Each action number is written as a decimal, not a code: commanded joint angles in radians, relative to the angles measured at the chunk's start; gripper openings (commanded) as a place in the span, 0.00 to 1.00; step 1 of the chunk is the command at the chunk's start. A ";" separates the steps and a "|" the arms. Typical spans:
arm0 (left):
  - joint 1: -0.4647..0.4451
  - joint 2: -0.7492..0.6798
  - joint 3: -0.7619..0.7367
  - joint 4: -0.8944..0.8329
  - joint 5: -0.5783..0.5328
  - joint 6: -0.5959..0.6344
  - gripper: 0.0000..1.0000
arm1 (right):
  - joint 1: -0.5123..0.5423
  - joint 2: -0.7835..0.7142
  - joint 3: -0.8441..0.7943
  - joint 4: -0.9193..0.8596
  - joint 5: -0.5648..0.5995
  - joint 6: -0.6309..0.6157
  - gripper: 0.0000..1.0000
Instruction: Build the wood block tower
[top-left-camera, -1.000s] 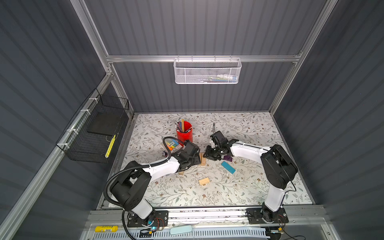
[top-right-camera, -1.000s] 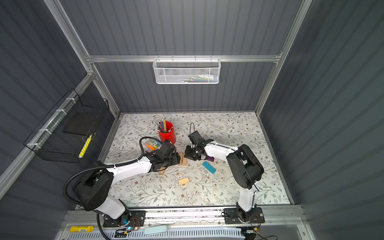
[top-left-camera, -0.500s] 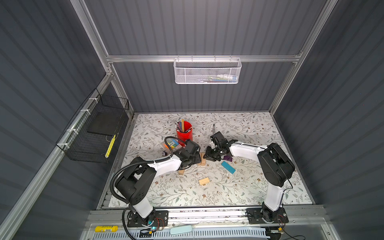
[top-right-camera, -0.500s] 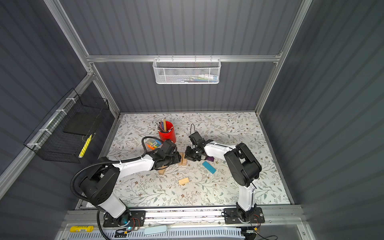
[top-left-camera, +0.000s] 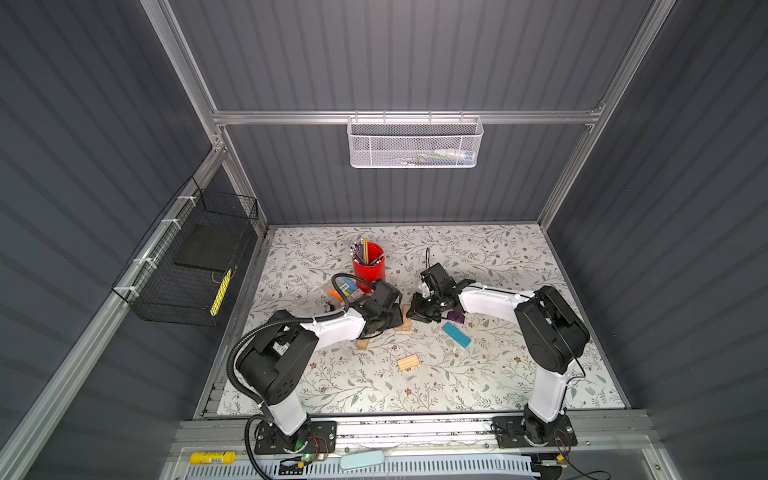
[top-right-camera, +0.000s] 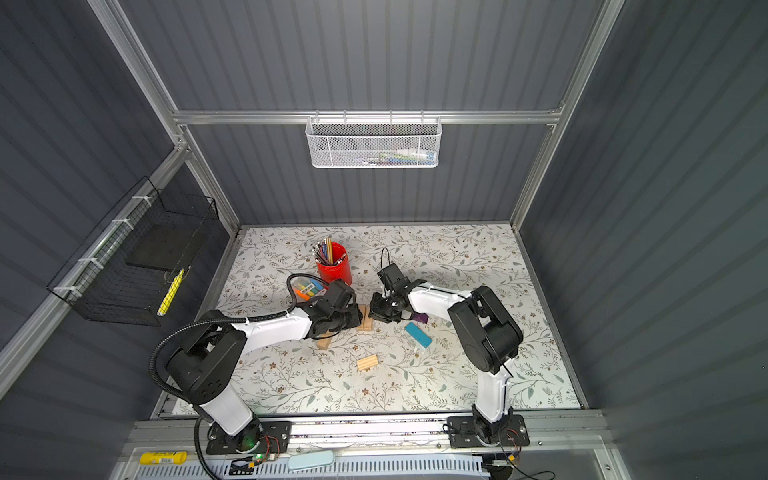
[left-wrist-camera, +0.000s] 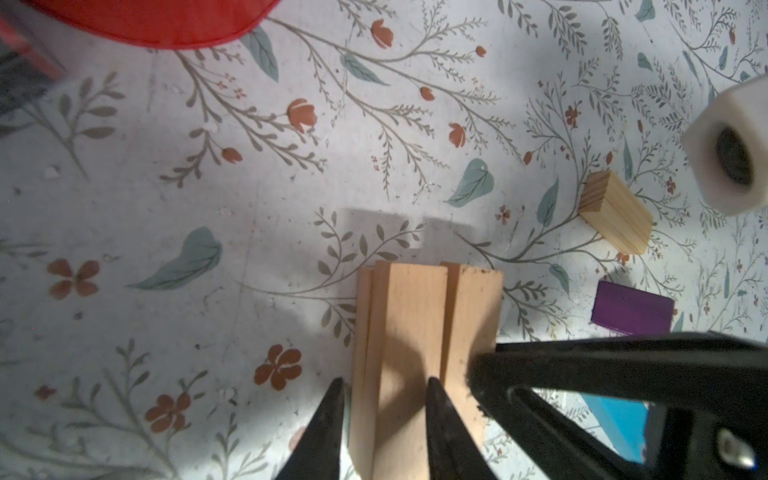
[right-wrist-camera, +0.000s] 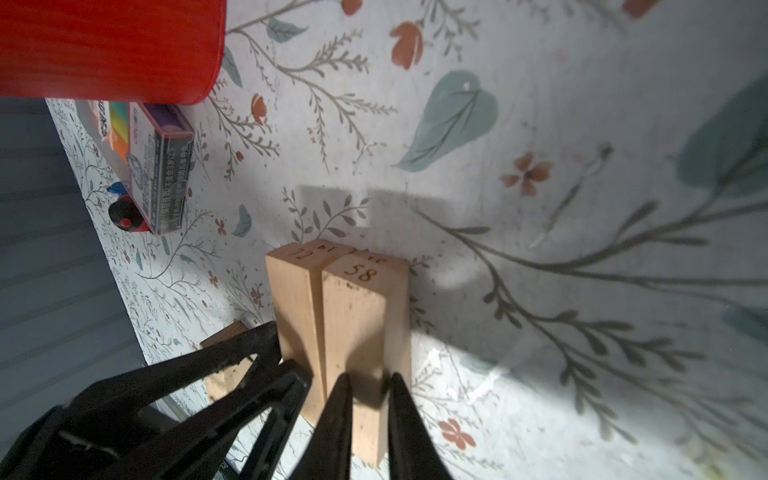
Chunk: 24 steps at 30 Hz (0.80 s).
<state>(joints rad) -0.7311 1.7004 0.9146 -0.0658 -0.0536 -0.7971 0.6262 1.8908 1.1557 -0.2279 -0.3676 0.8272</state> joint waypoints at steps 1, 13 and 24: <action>0.006 0.016 0.024 -0.012 0.014 0.008 0.32 | -0.003 0.025 0.013 0.007 -0.003 -0.018 0.19; 0.006 0.021 0.025 -0.014 0.030 0.010 0.31 | -0.003 0.026 0.033 0.011 -0.001 -0.048 0.22; 0.006 0.010 0.028 -0.032 0.021 0.011 0.30 | -0.004 0.022 0.058 -0.008 0.006 -0.063 0.24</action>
<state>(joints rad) -0.7311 1.7054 0.9176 -0.0631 -0.0357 -0.7971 0.6258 1.8992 1.1824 -0.2173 -0.3676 0.7818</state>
